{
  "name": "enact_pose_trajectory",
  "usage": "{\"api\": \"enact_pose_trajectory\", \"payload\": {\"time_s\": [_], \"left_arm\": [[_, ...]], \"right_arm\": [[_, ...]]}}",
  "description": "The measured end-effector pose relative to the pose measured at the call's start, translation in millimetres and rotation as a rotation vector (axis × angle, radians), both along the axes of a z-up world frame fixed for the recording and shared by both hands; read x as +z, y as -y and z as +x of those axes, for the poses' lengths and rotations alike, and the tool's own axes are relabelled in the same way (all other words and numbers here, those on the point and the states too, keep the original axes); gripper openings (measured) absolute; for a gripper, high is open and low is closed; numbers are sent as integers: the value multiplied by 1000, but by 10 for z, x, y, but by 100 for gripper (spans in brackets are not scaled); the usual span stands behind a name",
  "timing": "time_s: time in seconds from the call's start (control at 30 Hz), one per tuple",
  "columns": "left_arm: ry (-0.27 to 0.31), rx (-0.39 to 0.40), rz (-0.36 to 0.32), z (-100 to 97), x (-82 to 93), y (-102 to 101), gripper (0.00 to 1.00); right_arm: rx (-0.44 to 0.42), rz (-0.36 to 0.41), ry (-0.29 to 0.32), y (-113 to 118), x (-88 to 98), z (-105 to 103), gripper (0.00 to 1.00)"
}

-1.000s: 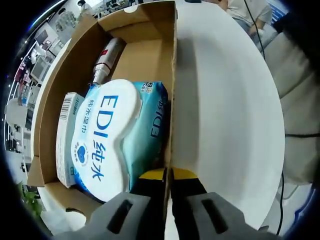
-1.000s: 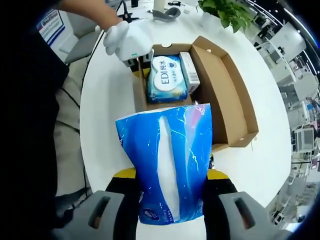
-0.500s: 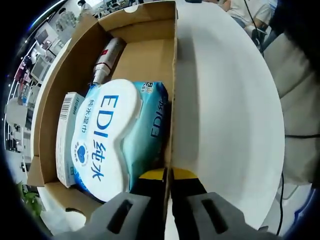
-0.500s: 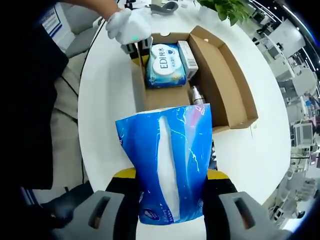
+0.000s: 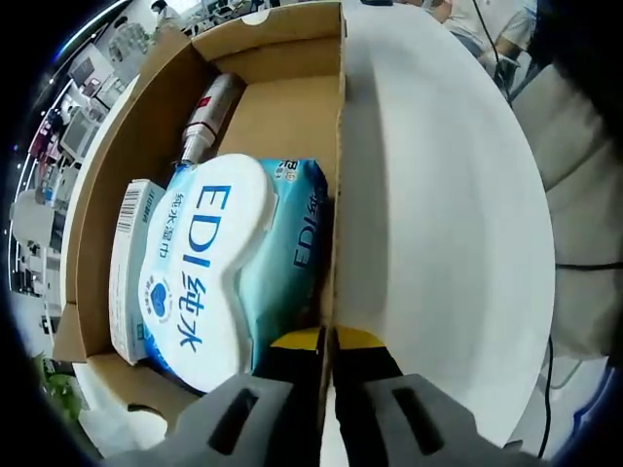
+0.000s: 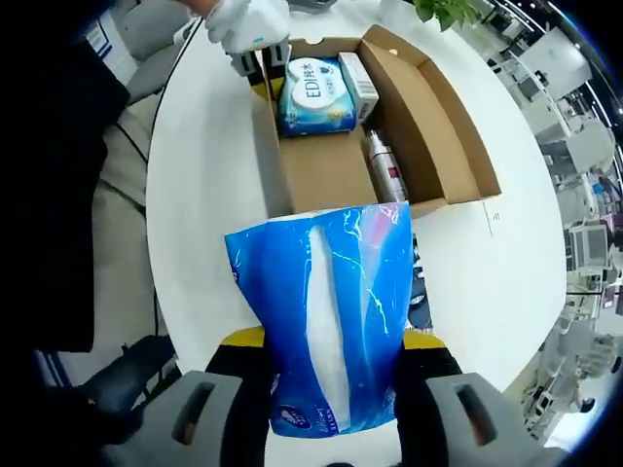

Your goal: Operate the shoe box by opening the lid, removing the specified soft item, and placing it in the target area until the item is outside and the box remains undamaged.

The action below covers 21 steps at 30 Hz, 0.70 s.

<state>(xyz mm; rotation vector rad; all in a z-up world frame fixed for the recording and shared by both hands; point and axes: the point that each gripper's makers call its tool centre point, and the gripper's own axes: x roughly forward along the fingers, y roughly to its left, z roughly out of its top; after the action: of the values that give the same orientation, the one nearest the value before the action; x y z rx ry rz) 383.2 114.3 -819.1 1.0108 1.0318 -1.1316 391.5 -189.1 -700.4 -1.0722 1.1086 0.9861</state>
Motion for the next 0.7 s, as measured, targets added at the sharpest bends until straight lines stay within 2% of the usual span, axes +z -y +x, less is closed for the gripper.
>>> {"api": "enact_pose_trajectory", "payload": {"time_s": [0.4,0.7], "left_arm": [[-4,1,-1,1,0,-2,1],[-3,0,-1,0,-1,-8,1]], "right_arm": [[-8,-14,-15,133,-135,-113,46],[4,-18,-16,186,-199,-92,46]]}}
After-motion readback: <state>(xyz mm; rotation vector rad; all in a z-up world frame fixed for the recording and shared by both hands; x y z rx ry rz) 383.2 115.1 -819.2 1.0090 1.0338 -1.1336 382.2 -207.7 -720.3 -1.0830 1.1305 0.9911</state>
